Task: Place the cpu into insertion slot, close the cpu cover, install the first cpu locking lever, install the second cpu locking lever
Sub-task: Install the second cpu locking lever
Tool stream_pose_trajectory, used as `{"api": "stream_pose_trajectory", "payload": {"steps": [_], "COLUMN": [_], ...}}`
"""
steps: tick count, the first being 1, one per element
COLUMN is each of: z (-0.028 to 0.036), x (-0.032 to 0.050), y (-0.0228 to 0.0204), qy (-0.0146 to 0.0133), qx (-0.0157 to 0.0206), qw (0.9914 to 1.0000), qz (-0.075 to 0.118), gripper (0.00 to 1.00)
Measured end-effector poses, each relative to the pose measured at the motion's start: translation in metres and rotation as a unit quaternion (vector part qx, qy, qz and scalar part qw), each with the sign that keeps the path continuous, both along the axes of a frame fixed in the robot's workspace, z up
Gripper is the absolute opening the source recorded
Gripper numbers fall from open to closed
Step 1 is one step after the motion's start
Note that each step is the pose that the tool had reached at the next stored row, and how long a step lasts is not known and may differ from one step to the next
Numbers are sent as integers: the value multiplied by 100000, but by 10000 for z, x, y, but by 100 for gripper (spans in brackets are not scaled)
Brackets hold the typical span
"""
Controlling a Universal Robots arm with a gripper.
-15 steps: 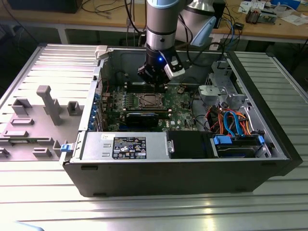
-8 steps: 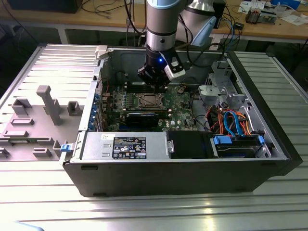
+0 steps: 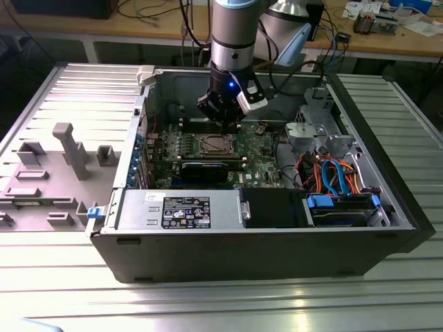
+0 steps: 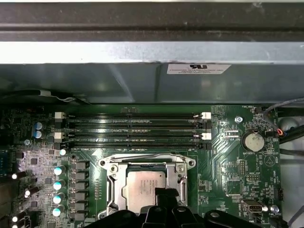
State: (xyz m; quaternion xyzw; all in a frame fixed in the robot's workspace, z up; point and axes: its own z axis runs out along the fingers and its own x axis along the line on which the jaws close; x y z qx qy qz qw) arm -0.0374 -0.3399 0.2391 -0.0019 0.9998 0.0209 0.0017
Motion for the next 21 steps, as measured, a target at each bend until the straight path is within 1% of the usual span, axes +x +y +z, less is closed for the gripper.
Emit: {"api": "stream_pose_trajectory", "payload": {"steps": [2, 4, 5, 7, 12, 15, 17, 21], "z": [-1, -1, -1, -2, -4, -4, 27, 137], "x": [-1, -4, -4, -4, -4, -4, -4, -4], "y": [-7, -33, -53, -75, -176, -200, -203, -207], "qy": [2, 2, 3, 4, 3, 2, 3, 1], "qx": [12, 8, 10, 10, 8, -53, -127, -144], "qw": [100000, 100000, 100000, 100000, 100000, 100000, 100000, 100000], "qz": [1, 1, 0, 3, -2, -1, 4, 5], "gripper": [11, 11, 11, 11, 11, 11, 11, 11]}}
